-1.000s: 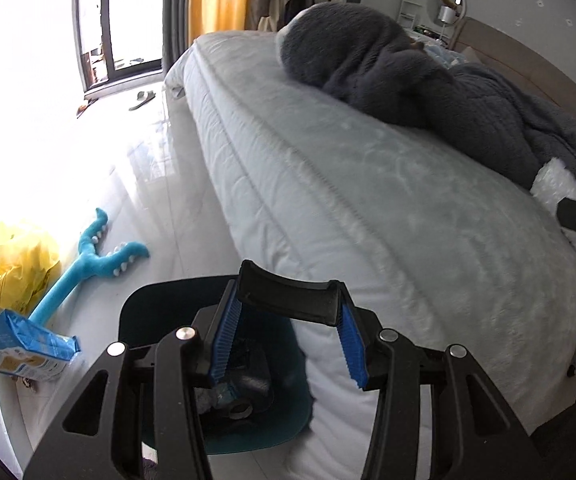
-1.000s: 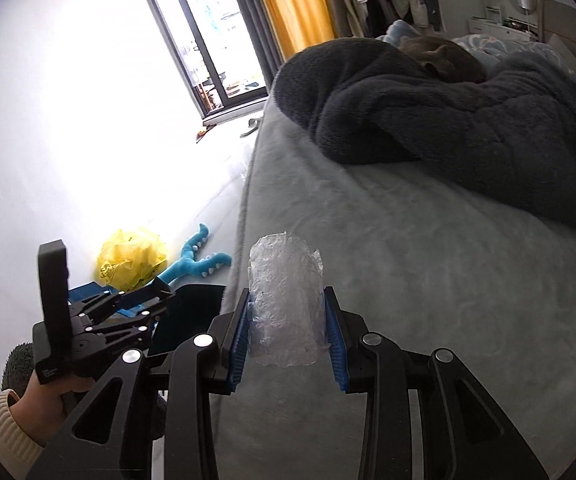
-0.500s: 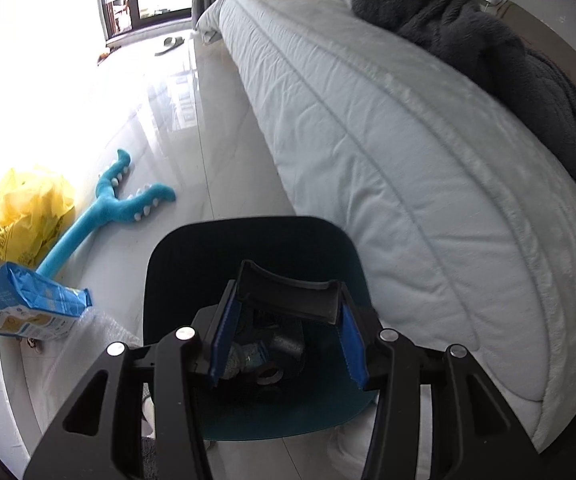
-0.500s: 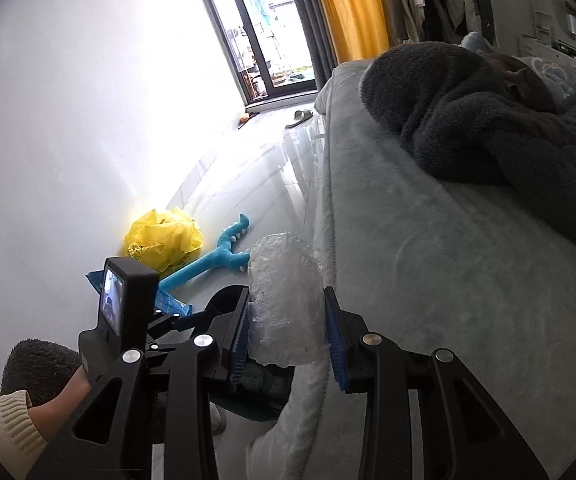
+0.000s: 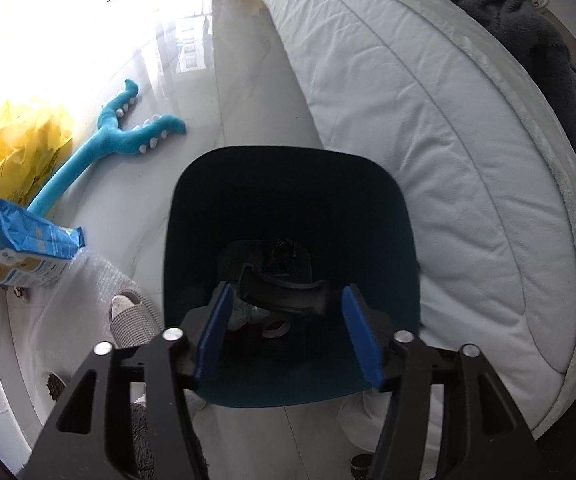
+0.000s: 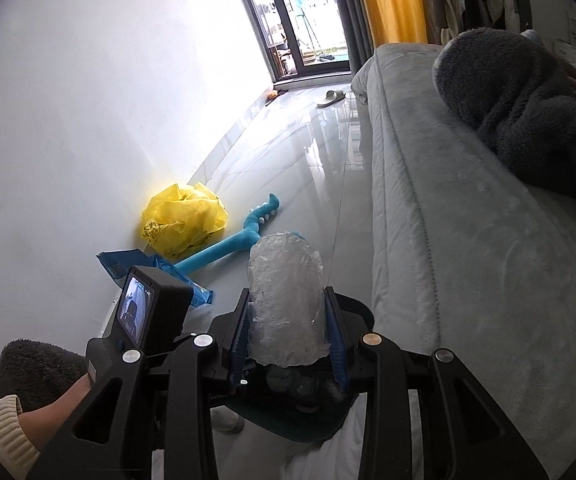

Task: Collect trash
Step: 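Open the left tool dropping the strap while the right tool releases the bubble wrap into the bin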

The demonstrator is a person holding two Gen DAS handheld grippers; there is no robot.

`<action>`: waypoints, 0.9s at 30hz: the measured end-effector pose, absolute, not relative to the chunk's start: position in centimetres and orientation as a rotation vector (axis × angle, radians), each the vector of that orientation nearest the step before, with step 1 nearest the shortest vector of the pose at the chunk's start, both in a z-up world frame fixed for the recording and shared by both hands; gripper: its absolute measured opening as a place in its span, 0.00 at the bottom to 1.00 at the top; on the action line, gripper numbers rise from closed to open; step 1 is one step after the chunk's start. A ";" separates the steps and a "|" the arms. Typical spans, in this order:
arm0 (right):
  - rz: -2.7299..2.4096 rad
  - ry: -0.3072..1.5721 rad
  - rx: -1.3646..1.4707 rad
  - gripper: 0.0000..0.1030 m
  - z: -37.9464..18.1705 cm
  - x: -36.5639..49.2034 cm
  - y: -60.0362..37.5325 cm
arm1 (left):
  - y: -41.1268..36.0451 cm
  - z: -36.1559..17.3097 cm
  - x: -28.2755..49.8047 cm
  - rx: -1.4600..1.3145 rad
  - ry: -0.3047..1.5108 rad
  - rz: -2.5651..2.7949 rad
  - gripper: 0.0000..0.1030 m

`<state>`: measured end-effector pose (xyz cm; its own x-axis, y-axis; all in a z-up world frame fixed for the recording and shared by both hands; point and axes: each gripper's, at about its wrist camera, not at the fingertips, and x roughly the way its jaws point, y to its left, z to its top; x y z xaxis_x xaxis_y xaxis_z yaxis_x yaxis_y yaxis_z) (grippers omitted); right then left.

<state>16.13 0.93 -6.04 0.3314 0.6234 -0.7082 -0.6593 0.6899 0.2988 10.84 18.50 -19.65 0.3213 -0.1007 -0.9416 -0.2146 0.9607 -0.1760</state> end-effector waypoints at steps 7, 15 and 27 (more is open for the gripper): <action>0.846 0.960 -0.081 0.34 -8.3 15.8 4.0 | 21.9 -19.2 9.1 -0.345 1.229 0.119 0.86; 0.833 1.064 -0.114 0.34 -11.9 15.7 6.8 | 25.0 -18.0 6.9 -0.401 1.168 0.162 0.88; 0.751 1.236 -0.156 0.35 -18.3 16.0 10.0 | 27.2 -13.7 4.4 -0.371 0.983 0.165 0.89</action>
